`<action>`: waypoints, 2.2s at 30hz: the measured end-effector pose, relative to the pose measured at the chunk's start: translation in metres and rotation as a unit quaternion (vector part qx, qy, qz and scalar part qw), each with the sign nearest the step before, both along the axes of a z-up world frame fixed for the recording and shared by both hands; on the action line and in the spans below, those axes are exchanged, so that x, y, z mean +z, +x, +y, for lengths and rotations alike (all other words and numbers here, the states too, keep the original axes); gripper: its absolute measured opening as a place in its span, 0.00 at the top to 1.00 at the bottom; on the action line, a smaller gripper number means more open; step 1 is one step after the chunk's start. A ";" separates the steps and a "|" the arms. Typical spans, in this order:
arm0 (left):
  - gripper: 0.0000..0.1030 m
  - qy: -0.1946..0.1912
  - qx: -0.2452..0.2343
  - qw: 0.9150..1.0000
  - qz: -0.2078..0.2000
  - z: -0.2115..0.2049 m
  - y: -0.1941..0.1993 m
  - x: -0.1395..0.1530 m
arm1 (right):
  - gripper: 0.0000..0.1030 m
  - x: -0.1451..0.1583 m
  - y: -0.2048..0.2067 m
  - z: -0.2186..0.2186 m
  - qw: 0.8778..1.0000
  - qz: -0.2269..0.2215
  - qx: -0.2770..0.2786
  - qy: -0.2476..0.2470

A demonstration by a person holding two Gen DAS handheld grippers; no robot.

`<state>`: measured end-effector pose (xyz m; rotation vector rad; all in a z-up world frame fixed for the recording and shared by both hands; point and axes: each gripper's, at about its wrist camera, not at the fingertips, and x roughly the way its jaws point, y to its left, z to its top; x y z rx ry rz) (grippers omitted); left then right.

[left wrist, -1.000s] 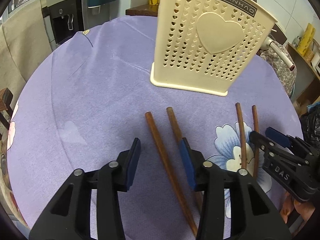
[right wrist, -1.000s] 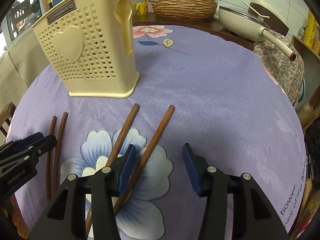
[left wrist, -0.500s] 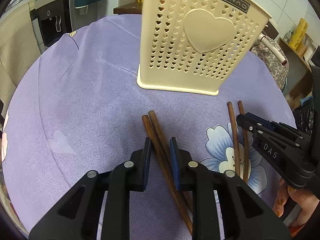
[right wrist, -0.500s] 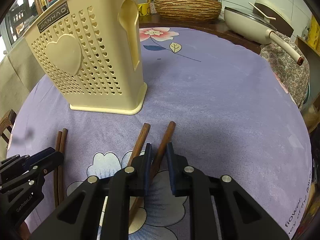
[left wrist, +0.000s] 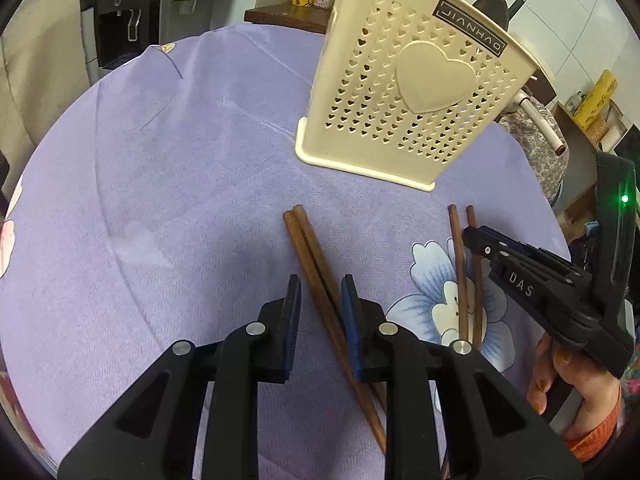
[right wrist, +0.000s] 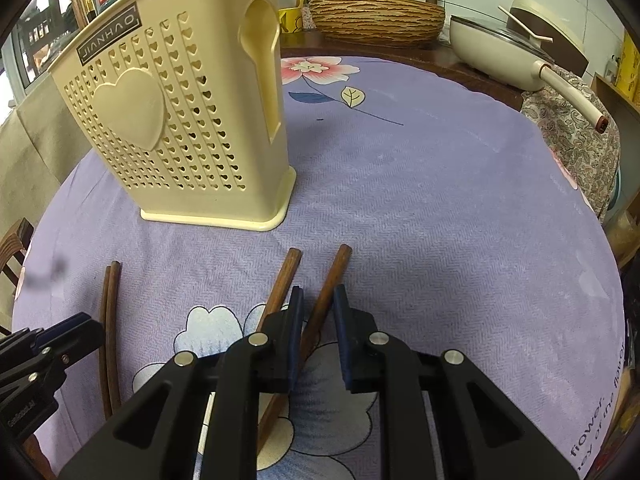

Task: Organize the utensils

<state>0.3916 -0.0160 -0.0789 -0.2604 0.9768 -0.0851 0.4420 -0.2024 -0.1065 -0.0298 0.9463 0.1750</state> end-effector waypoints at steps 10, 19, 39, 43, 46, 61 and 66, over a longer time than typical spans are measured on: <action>0.72 0.029 0.012 1.000 -0.002 -0.004 -0.005 -0.005 | 0.84 0.000 -0.001 -0.001 1.000 -0.004 0.000 -0.001; 0.72 0.072 0.010 0.997 -0.002 -0.012 0.010 -0.002 | 0.82 0.001 -0.001 -0.003 1.000 -0.005 0.004 0.002; 0.72 0.075 0.031 0.997 -0.005 -0.006 -0.008 -0.003 | 0.82 0.002 -0.002 -0.002 1.000 -0.009 0.002 -0.002; 0.72 0.093 0.028 0.995 -0.010 -0.010 -0.003 -0.003 | 0.82 0.001 -0.003 -0.002 1.000 -0.010 0.003 -0.001; 0.72 0.077 0.028 0.997 -0.012 -0.005 -0.005 -0.003 | 0.82 0.001 -0.003 -0.003 1.000 -0.010 0.003 0.001; 0.72 -0.016 0.044 0.999 -0.022 0.019 -0.005 0.004 | 0.81 0.001 -0.003 -0.006 1.000 -0.011 0.005 0.004; 0.70 0.009 0.023 1.000 -0.016 0.007 -0.002 0.002 | 0.80 0.001 -0.004 -0.005 1.000 -0.012 0.005 0.005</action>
